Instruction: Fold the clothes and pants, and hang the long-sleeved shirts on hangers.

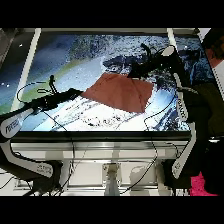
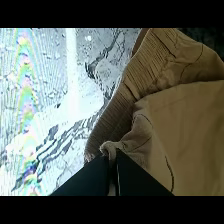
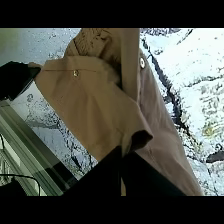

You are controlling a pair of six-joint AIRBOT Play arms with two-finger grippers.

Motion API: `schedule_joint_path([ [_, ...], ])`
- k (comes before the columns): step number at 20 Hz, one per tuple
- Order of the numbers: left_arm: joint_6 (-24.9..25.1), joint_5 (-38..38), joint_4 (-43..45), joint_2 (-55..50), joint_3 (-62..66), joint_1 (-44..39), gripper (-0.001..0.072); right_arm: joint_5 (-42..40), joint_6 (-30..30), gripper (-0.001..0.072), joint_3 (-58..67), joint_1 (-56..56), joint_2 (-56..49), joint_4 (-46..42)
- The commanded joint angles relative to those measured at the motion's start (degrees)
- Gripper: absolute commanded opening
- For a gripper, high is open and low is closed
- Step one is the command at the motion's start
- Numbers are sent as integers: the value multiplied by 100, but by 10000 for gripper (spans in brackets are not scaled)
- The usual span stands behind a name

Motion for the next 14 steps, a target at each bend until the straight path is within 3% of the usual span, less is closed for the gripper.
schedule_joint_path([
  [1, 131, -94, -229, 17, 87, -17, 14, -66, 2, 9, -2, -9, 2, -55],
  [7, 111, -599, -409, 1152, 879, -146, 13, -212, 0, 8, 13, -170, 498, 498],
  [14, 105, 238, -400, 2424, 1425, -791, 13, -208, 208, 10, 15, -68, 997, 420],
])
